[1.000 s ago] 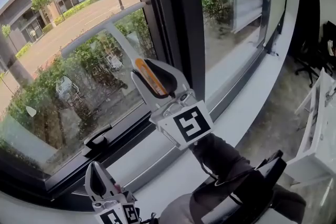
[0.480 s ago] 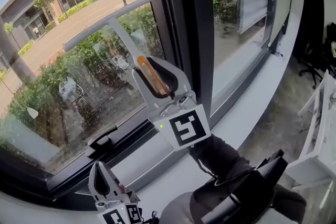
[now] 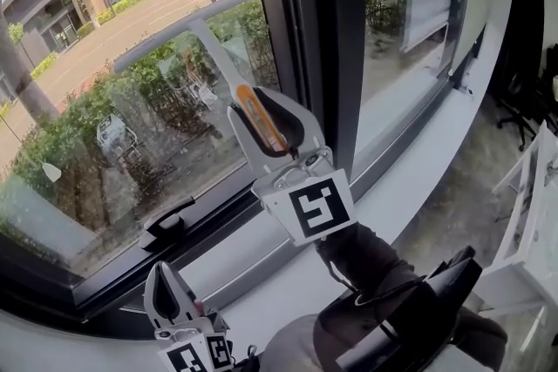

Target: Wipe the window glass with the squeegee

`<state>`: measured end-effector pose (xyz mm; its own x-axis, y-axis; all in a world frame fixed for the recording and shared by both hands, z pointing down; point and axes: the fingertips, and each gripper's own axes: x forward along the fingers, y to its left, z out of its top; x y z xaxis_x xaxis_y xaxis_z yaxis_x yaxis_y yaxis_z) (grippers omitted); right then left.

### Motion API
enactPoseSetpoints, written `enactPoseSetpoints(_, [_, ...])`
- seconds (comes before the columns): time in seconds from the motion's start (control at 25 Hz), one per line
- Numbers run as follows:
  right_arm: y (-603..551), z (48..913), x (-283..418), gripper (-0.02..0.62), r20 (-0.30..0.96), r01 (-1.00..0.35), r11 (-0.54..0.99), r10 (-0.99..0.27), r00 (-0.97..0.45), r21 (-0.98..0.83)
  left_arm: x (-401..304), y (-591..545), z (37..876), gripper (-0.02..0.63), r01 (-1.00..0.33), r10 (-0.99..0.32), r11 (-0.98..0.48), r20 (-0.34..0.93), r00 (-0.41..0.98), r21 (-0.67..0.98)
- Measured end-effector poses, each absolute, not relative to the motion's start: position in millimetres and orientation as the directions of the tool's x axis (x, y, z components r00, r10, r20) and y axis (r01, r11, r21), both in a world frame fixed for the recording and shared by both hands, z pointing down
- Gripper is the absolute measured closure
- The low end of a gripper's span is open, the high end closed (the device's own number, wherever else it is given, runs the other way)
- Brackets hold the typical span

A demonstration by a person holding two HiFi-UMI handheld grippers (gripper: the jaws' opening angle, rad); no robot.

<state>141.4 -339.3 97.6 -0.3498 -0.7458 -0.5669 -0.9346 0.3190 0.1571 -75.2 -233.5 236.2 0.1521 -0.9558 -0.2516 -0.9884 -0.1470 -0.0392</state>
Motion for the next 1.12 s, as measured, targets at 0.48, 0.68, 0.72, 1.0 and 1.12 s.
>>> enactPoseSetpoints(0.48, [-339.0, 120.6, 139.5, 0.465, -0.513, -0.933, 0.337, -0.782, -0.354, 0.13, -63.2, -250.5, 250.2, 0.606, -0.984, -0.97, -0.15, -0.179, 0.166, -0.097])
enactPoseSetpoints(0.68, [-334.4, 103.7, 164.8, 0.465, -0.548, -0.941, 0.28, -0.764, -0.339, 0.191, -36.8, -271.4, 279.3, 0.606, -0.977, -0.988, -0.152, 0.031, 0.149, -0.149])
enactPoseSetpoints(0.72, [-334.0, 107.6, 160.8, 0.465, -0.533, -0.94, 0.282, -0.774, -0.342, 0.195, -38.6, -269.4, 288.7, 0.606, -0.982, -0.988, -0.144, 0.071, 0.136, -0.12])
enactPoseSetpoints(1.0, [-343.3, 131.3, 132.2, 0.465, -0.515, -0.925, 0.339, -0.77, -0.378, 0.171, -61.5, -264.6, 327.5, 0.606, -0.993, -0.973, -0.114, 0.204, 0.111, -0.001])
enactPoseSetpoints(1.12, [-344.6, 136.7, 134.7, 0.465, -0.508, -0.924, 0.344, -0.773, -0.38, 0.168, -55.3, -264.0, 337.0, 0.606, -0.987, -0.959, -0.139, 0.236, 0.155, 0.081])
